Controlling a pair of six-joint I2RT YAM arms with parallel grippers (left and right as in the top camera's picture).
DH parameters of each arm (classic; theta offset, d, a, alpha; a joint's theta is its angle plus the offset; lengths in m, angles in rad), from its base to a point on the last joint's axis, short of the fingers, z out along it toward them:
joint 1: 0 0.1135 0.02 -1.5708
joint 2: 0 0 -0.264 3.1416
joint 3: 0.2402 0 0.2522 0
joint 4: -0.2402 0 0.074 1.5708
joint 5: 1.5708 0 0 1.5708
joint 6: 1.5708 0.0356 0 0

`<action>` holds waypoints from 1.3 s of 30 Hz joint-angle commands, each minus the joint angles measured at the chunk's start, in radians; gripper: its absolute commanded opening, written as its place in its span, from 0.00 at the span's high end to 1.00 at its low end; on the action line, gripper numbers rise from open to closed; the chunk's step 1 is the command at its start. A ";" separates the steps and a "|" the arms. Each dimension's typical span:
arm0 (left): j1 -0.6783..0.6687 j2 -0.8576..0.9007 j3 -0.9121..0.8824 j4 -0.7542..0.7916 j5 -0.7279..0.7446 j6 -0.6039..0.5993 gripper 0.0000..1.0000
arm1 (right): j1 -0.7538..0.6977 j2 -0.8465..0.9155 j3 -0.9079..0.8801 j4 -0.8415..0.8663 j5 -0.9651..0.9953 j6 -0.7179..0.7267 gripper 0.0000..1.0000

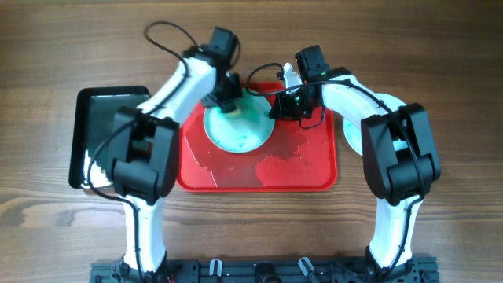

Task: Clean dirty plates on tray and stack at the side
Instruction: 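Scrub the remaining small plate with the sponge in the left gripper, then lift the small plate with the right gripper and carry it right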

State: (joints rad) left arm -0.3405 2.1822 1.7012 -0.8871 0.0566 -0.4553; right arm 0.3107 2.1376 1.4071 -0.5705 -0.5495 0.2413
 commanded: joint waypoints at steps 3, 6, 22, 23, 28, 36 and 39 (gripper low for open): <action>0.122 -0.090 0.231 -0.156 -0.100 -0.024 0.96 | -0.005 0.024 -0.009 0.003 0.017 0.005 0.96; 0.145 -0.122 0.236 -0.248 -0.064 -0.024 0.96 | -0.003 0.024 -0.009 0.011 0.018 0.032 0.96; 0.135 -0.119 0.187 -0.341 -0.046 0.005 0.96 | 0.116 -0.078 -0.002 -0.064 0.292 0.143 0.96; 0.135 -0.119 0.187 -0.336 -0.046 0.005 0.96 | 0.117 -0.121 -0.002 -0.087 0.357 0.134 0.96; 0.123 -0.119 0.187 -0.323 -0.016 -0.006 0.96 | 0.134 -0.321 -0.002 -0.248 0.776 0.125 0.96; 0.082 -0.119 0.187 -0.267 -0.017 -0.005 0.96 | 0.222 -0.492 -0.002 -0.404 1.226 0.129 0.96; 0.081 -0.119 0.187 -0.263 -0.024 -0.005 0.96 | 0.283 -0.522 -0.002 -0.412 1.344 0.127 0.96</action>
State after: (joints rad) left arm -0.2592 2.0701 1.8950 -1.1561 0.0315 -0.4656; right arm 0.5446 1.6604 1.4048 -0.9783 0.5995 0.3725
